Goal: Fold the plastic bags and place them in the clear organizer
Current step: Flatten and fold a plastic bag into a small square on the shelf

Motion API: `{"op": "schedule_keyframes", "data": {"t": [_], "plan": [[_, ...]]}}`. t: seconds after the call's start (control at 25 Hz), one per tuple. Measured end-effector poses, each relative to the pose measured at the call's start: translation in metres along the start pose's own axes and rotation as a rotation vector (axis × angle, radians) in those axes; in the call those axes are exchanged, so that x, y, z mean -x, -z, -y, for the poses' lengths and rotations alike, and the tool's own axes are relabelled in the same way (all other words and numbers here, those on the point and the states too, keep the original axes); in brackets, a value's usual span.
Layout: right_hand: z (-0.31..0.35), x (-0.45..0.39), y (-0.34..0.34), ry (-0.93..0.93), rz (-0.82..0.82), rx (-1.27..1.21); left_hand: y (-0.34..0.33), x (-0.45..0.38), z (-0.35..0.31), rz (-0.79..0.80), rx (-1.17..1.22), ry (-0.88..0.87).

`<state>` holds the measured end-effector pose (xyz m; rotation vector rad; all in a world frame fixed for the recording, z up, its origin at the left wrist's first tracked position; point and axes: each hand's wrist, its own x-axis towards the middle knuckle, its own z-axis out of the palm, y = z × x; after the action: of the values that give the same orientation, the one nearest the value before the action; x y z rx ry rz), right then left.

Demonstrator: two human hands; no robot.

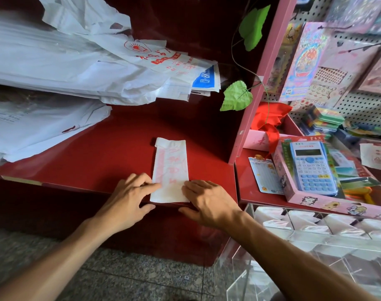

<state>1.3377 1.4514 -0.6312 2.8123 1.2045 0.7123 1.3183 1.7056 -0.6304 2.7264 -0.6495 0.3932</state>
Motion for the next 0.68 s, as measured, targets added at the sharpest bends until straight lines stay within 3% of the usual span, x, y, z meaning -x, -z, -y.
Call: {"op": "schedule_keyframes", "data": {"t": [0.24,0.44,0.68], "plan": [[-0.001,0.003,0.009,0.040,-0.032,-0.098,-0.002,0.000,-0.002,-0.132,0.110,-0.062],[0.001,-0.003,0.027,-0.323,-0.104,-0.603,0.012,0.001,-0.004,-0.090,0.436,0.142],[-0.001,-0.011,0.017,-0.603,-0.014,-0.905,0.014,-0.007,-0.021,-0.101,0.518,0.357]]}}
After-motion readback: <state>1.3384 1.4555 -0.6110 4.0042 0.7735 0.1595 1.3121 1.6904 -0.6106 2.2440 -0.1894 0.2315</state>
